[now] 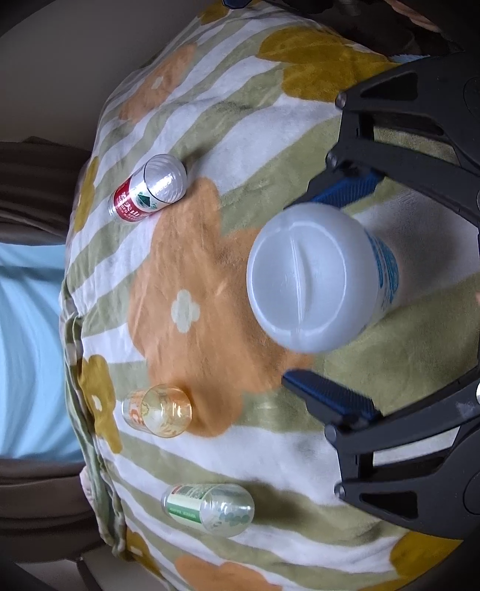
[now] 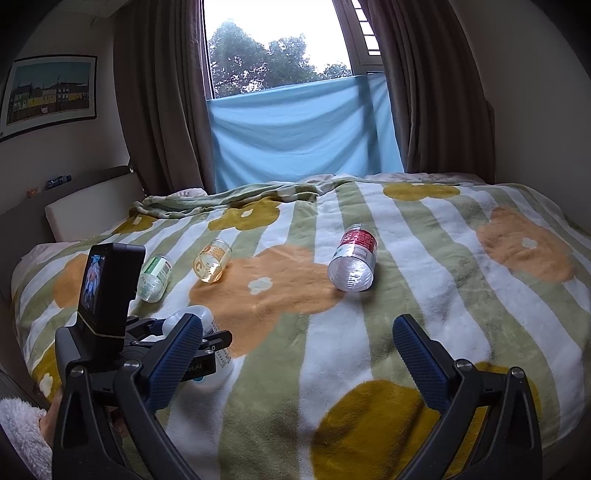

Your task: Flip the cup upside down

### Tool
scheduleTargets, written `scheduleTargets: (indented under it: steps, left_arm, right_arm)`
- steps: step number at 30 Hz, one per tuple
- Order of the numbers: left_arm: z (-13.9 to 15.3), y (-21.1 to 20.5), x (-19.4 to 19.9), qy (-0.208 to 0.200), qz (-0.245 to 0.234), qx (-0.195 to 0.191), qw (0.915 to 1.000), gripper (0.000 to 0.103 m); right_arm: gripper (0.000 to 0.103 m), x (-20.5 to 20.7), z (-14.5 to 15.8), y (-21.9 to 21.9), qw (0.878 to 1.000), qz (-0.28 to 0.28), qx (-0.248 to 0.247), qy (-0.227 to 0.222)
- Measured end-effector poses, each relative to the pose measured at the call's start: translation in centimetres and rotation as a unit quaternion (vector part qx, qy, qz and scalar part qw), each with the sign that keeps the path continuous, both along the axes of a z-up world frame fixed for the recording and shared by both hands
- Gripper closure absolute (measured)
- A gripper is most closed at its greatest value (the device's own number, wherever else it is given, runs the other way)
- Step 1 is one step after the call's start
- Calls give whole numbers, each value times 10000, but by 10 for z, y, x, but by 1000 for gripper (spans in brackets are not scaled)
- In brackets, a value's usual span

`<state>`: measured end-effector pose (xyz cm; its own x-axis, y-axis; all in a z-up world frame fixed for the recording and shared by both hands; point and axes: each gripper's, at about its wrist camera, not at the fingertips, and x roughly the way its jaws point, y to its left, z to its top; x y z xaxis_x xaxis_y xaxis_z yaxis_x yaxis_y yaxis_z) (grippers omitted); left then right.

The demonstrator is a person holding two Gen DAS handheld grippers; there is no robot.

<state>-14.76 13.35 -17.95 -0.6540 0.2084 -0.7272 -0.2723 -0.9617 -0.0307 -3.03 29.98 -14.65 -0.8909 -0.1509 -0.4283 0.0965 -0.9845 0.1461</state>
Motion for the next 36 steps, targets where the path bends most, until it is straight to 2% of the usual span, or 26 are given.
scheduleTargets:
  steps: [1, 13, 16, 19, 21, 23, 28, 32, 36]
  left_arm:
    - [1, -1, 2, 74, 15, 30, 10000, 0]
    - [16, -5, 14, 303, -31, 39, 9995, 0]
    - [35, -13, 21, 487, 50, 112, 9987, 0]
    - [63, -31, 27, 621, 252, 371, 9971, 0]
    - [88, -49, 37, 877, 386, 683, 9931, 0]
    - [113, -64, 46, 1143, 512, 767, 9892, 0]
    - [152, -92, 70, 1685, 701, 422, 9823, 0]
    - [162, -111, 94, 1986, 850, 152, 9763, 0]
    - [162, -126, 112, 2146, 980, 182, 9716, 0]
  right_arm:
    - [0, 0, 0, 0, 10000, 2, 0, -1]
    - [0, 0, 1, 1, 10000, 3, 28, -9]
    - [0, -1, 8, -2, 9999, 19, 91, 42]
    - [0, 1, 24, -8, 9996, 55, 210, 183]
    - [0, 1, 37, -14, 9993, 94, 263, 261]
    - [0, 2, 48, -21, 9988, 141, 284, 361]
    - [0, 1, 77, -39, 9976, 74, 358, 587]
    - [0, 2, 92, -48, 9970, -177, 352, 667]
    - [0, 8, 92, -57, 9962, -264, 496, 670]
